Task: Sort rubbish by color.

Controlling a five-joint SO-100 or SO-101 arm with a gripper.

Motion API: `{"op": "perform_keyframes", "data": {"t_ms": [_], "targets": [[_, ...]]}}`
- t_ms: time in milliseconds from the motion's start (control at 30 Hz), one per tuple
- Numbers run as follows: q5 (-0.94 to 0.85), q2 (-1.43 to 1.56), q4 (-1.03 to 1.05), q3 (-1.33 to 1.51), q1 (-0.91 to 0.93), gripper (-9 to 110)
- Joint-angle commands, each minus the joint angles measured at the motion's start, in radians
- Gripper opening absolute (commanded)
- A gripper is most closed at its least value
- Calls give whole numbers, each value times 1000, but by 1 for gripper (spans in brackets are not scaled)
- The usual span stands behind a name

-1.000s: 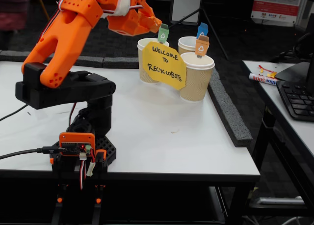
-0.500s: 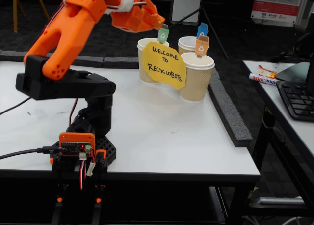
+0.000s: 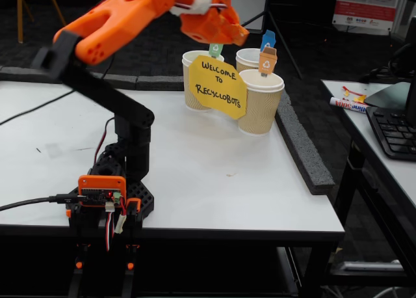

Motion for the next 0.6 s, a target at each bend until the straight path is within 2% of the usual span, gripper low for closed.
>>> {"op": "perform_keyframes", "data": {"t_ms": [0, 367, 567], "targets": [[-11, -138, -74, -215, 35, 0], [-12, -532, -103, -560, 37, 0], [-12, -617, -106, -598, 48, 0]]}}
